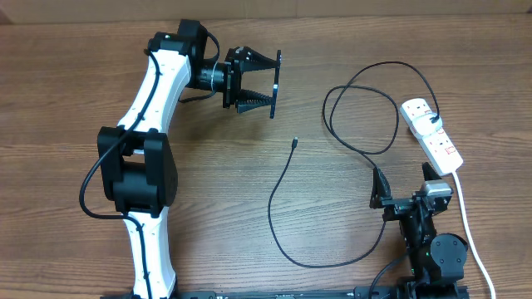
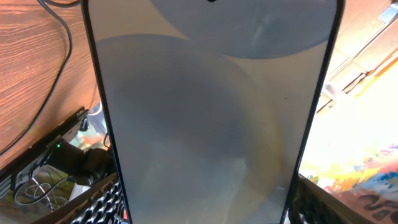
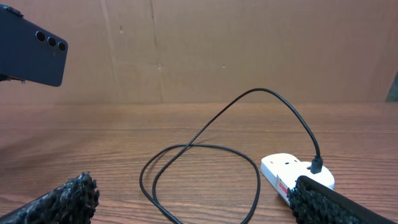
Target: Plug charger to phone and switch on socket
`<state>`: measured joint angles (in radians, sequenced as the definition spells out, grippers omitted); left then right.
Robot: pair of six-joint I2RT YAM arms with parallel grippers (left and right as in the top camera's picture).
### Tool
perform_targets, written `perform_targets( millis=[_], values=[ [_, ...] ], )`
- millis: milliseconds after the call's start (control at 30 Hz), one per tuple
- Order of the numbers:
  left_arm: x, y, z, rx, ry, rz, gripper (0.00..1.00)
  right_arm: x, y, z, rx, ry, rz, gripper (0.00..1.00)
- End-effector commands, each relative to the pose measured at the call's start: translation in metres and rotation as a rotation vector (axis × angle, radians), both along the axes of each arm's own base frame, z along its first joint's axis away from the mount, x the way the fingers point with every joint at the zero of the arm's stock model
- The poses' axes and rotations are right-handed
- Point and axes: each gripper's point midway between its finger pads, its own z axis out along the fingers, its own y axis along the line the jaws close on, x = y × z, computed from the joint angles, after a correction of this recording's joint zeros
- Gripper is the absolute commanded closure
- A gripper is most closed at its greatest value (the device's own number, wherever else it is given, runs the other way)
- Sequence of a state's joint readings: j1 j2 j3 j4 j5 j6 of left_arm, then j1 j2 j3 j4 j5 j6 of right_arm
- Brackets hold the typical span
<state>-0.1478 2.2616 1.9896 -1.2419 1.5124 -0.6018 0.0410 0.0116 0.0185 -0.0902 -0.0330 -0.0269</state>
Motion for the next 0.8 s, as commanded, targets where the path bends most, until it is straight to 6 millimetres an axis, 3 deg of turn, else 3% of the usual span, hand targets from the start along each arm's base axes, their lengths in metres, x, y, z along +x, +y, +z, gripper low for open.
perform_targets(
  millis=[0, 767],
  values=[
    [0.005, 0.004, 0.016, -0.068, 0.003, 0.008, 0.27, 0.000, 0.000, -0.002, -0.004, -0.005, -0.004, 0.00],
    [0.019, 0.031, 0.016, -0.067, 0.013, 0.070, 0.27, 0.000, 0.000, -0.002, -0.004, -0.005, -0.004, 0.00]
  ],
)
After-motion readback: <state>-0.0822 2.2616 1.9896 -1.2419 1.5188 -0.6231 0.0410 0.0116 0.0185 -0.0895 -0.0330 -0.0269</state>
